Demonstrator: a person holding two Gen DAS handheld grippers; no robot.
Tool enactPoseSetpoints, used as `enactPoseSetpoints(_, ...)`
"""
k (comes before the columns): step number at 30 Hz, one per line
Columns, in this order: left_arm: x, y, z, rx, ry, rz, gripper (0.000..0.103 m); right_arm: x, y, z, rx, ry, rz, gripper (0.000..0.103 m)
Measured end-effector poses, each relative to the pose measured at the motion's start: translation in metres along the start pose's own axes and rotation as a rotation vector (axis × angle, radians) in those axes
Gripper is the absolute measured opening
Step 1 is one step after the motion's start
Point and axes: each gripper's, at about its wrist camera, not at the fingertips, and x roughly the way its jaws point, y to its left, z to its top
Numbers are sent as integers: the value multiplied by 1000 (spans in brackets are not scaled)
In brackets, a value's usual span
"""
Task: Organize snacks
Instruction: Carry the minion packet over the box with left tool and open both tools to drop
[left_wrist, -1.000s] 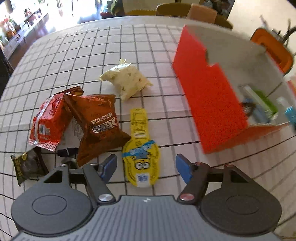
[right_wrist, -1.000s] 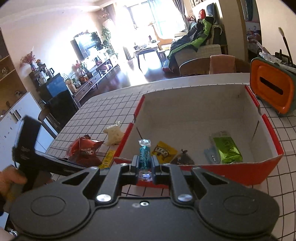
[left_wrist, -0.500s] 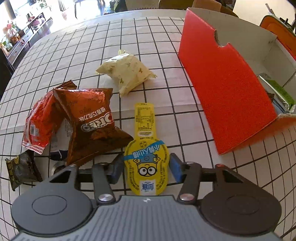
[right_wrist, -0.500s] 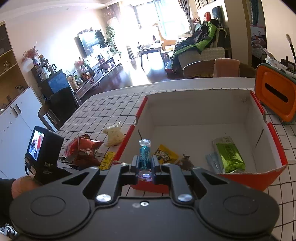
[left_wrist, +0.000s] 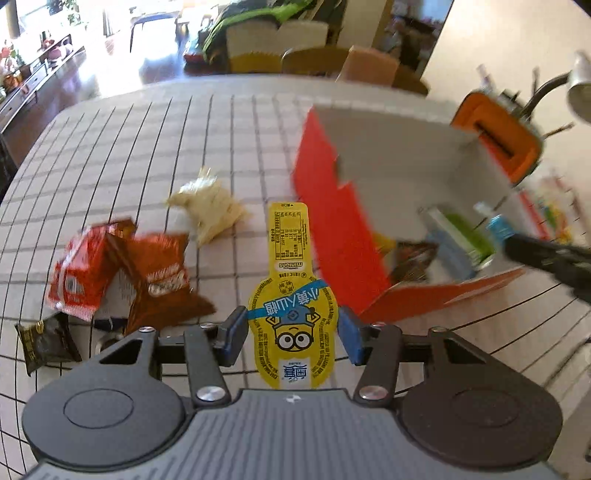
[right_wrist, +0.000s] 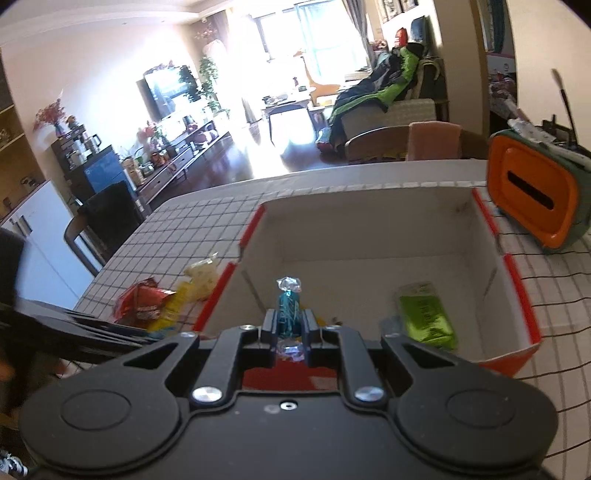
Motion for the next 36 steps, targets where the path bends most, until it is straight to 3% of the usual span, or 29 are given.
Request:
enactPoseSetpoints(6, -26, -23, 18, 33, -53, -65, 52, 1, -27, 8, 34, -1, -50, 11)
enactPoseSetpoints(14, 3, -70, 55, 79, -19, -104, 52, 24, -57, 16, 58, 62, -122, 11)
enactPoseSetpoints(22, 57, -104, 80, 148, 107, -52, 52, 49, -72, 21, 58, 158, -143, 11)
enactPoseSetpoints(33, 117, -114, 94, 186, 287, 49, 52, 75, -65, 23, 23, 260, -147, 11)
enactPoseSetpoints(36, 123, -120, 95, 210, 282, 59, 52, 77, -68, 23, 23, 263, -151, 12)
